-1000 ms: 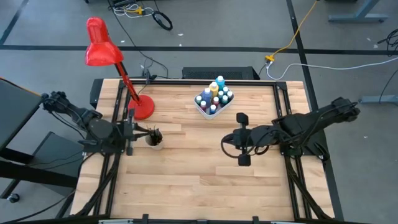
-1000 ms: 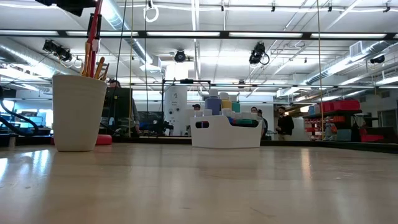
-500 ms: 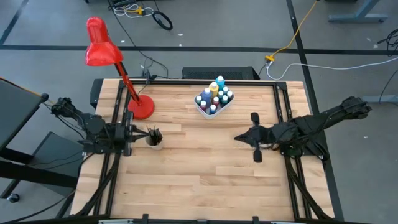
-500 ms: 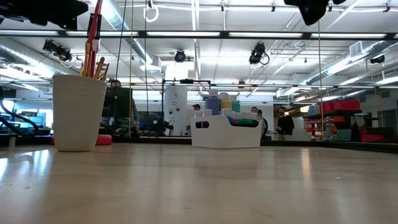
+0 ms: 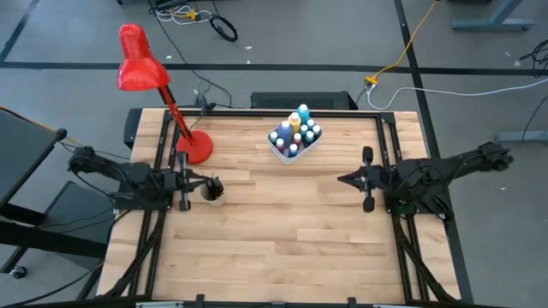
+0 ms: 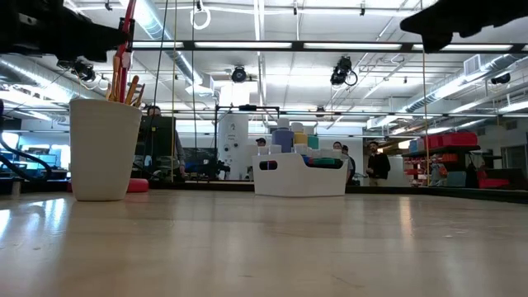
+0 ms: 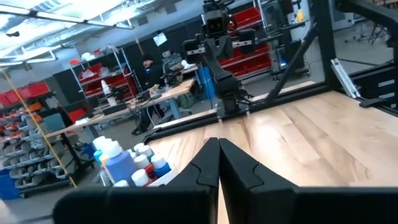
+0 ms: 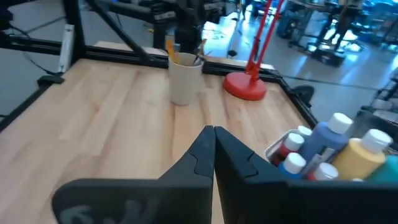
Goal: Pick & Place Paint Supplies
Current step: Return to Home Position
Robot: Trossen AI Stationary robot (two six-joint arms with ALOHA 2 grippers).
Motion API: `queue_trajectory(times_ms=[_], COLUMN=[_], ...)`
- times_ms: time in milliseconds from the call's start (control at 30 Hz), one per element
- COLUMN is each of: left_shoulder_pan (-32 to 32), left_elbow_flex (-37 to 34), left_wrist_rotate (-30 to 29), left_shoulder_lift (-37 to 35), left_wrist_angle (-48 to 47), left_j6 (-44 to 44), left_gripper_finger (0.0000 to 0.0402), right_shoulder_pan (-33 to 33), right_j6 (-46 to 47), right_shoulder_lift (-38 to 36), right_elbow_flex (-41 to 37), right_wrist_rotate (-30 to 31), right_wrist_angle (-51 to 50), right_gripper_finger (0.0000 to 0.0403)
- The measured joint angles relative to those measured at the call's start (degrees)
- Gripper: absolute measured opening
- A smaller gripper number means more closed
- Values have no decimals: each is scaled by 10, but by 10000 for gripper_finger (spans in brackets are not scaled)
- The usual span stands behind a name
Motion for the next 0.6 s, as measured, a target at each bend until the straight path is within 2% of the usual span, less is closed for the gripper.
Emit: queue_trajectory(times_ms=[133,300,600], left_shoulder_pan=[36,68,94], left_elbow_flex=[-20,-63,-63], left_wrist_rotate=[5,21,20], left_shoulder_lift=[0,0,-7], left_wrist_angle=[5,44,46], left_j6=[-16,-45,-29], left_gripper_finger=[6,7,14], right_shoulder_pan=[-3,-2,-2], right_j6=[-3,-19,-56], right_shoulder_lift=[-22,-55,-134], right_elbow_flex=[-23,-44,-59], right_wrist_rotate=[-34,-37,-38], right_wrist_angle=[9,7,-22], right_gripper_finger=[4,9,10])
